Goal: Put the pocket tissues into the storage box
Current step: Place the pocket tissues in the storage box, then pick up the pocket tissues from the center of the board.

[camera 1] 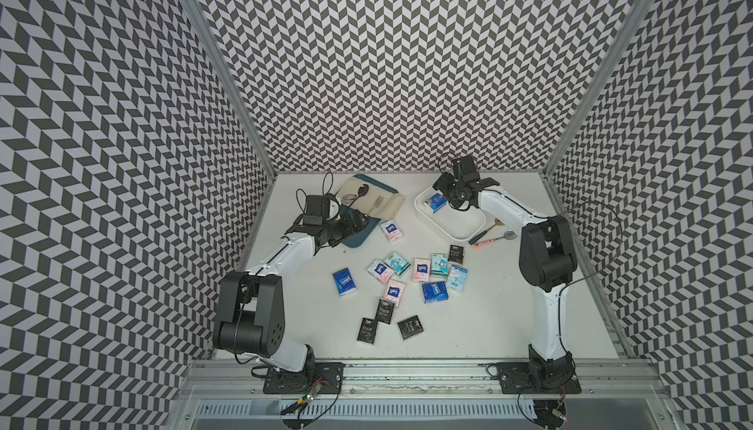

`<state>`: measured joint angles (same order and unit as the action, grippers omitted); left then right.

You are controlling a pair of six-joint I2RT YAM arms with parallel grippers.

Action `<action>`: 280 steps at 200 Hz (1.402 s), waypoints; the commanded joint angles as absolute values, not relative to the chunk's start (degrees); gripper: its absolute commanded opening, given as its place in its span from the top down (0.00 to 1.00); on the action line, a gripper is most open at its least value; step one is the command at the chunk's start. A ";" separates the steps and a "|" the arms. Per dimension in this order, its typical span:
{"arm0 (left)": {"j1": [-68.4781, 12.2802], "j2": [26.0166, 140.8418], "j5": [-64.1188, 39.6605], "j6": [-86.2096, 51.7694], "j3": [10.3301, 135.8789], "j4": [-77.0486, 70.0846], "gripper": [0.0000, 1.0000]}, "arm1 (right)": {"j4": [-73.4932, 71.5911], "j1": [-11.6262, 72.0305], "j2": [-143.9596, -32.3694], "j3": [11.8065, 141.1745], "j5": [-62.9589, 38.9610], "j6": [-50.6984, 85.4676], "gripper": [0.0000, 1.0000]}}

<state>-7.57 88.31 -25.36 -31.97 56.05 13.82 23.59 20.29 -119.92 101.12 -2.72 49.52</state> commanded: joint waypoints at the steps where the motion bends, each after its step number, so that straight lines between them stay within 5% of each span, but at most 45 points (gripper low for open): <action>1: -7.09 89.31 -26.53 -31.15 55.73 13.67 0.00 | 23.13 23.46 -115.96 100.28 -5.33 37.35 0.26; 83: 0.12 88.17 -31.55 -33.68 50.89 10.78 0.00 | 30.19 33.79 -119.27 102.78 -10.66 18.46 0.24; 183: 3.03 84.02 -32.18 -33.31 48.77 13.35 0.00 | 36.74 38.55 -134.94 116.75 -1.72 8.18 0.11; 280: 3.17 84.73 -32.52 -33.48 50.74 13.84 0.00 | 40.63 42.32 -142.14 122.10 9.04 6.64 0.13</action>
